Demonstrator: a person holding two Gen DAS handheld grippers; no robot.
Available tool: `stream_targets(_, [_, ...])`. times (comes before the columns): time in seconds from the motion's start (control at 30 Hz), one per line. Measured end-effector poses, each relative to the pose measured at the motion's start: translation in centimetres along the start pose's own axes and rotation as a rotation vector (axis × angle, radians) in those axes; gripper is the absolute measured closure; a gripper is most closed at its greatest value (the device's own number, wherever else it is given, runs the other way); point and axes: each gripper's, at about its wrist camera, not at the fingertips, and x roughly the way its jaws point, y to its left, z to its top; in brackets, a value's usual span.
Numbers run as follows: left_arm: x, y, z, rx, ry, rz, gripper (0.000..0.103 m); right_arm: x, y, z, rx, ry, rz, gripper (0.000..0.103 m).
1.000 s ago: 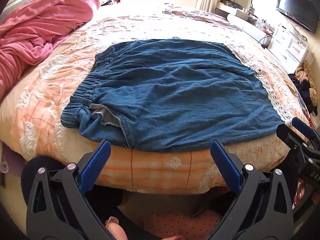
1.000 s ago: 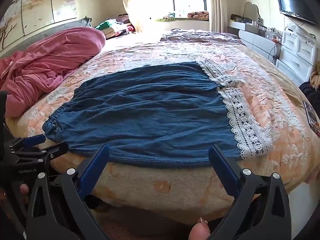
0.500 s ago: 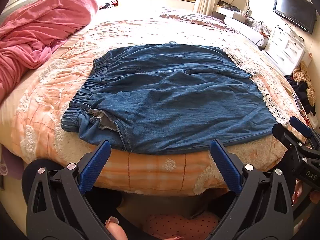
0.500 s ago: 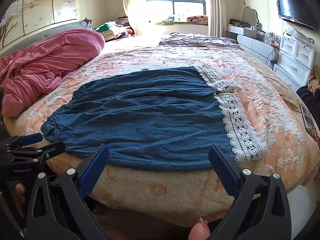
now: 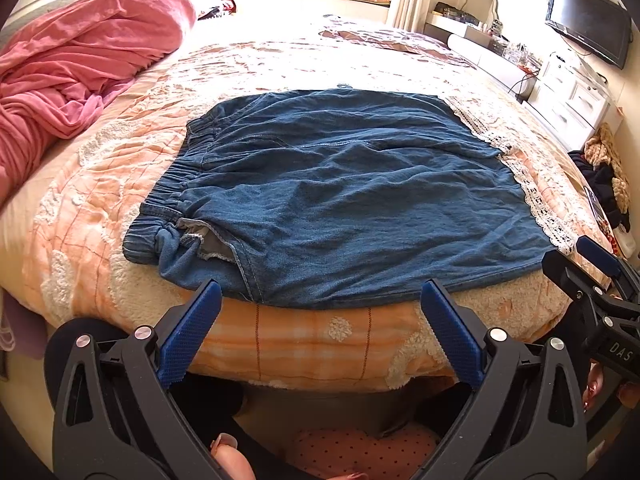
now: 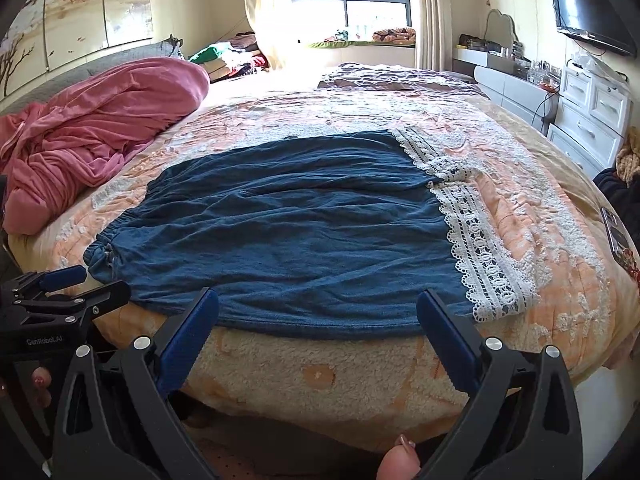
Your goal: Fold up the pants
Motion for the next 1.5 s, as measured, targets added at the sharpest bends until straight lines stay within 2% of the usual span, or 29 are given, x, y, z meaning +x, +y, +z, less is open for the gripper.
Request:
stream_targets(1.0, [-0.3,0.2,0.3,0.001,-0.015,0.008,0.009,0.1,0.0,0.1,0.003,0.007,-0.010,0.004])
stream_targets(1.33, [0.9,0.3,0.7,-0.009,-0.011,0.006,0.009,1.1,0.2,0.3,-0.007,0.020,-0.014,0.004])
stream_targets(1.5, [1.9,0.5,1.3,-0.015,-0.004,-0.005,0.009,2.3,0.3,1.2,-0.012,0.030,0.012,0.004])
